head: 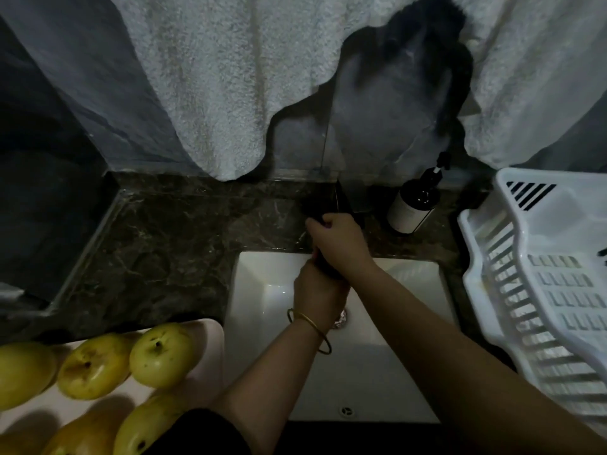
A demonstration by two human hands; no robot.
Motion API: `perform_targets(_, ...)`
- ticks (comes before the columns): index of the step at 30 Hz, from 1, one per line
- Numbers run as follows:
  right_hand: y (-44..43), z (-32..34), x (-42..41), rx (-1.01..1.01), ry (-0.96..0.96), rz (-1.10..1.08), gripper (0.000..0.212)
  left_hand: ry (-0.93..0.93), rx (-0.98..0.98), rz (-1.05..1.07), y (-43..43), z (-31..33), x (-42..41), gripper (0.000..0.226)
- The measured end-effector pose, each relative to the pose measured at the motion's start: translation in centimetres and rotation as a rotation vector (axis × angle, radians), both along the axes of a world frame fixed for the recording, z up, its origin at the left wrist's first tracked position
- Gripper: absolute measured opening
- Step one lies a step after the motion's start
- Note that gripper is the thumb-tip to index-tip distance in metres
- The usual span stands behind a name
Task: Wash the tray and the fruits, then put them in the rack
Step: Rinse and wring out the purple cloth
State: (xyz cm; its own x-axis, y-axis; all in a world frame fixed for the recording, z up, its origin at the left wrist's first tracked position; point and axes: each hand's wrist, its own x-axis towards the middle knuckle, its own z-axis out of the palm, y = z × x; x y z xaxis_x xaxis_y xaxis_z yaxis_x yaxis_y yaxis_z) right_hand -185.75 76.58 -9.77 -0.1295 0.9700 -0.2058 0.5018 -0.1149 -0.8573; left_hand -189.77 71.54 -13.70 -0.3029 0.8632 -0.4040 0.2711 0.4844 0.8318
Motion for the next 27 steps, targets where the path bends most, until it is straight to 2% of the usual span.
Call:
perform_targets(2,-0.1,0.0,-0.1,-0.141,0.216,-0.084,0.032,0.276,0.006,-0.071,-0.2,-0.5,-0.9,0.028)
perform_targets(3,-0.1,0.1,-0.1,-0.21,0.292,-0.094,0.029,0.337,-0.005,-0.079,-0.1,-0.9,-1.3,0.028)
perform_targets(6,0.3,0.0,0.0,-0.217,0.267,-0.064,0.02,0.4,0.026,-0.043,0.4,-1.7,-2.3,0.039)
perform_targets(8,0.6,-0.3,0.2,-0.125,0.196,-0.117,0.046,0.293,0.058,0.065,0.6,-1.1,-2.8,0.049)
perform_targets(10,0.7,-0.5,0.6,-0.043,0.165,-0.142,0.058,0.193,0.127,0.147,0.8,-0.5,-3.3,0.06)
perform_targets(14,0.9,-0.2,1.3,-0.152,0.175,0.011,0.043,0.099,0.248,0.003,1.0,-0.1,-3.5,0.076)
perform_targets(17,1.3,0.0,2.1,-0.095,0.263,-0.082,0.01,-0.158,0.217,-0.028,1.2,0.5,-3.8,0.056)
perform_targets(18,1.3,0.0,2.3,-0.098,0.297,-0.133,0.008,-0.228,0.212,-0.025,1.2,0.7,-4.0,0.047)
perform_targets(20,1.4,0.1,2.7,-0.135,0.334,-0.206,0.02,-0.284,0.247,-0.021,1.5,1.0,-4.3,0.04)
perform_targets(23,1.4,0.8,3.4,-0.167,0.379,-0.229,0.023,-0.313,0.274,-0.059,1.9,1.2,-4.6,0.038)
perform_targets(24,1.4,1.0,3.5,-0.13,0.364,-0.222,0.024,-0.333,0.265,-0.07,1.9,1.3,-4.7,0.038)
perform_targets(27,1.8,1.1,4.3,0.164,0.153,-0.183,0.03,-0.41,0.194,-0.093,2.2,1.8,-4.9,0.04)
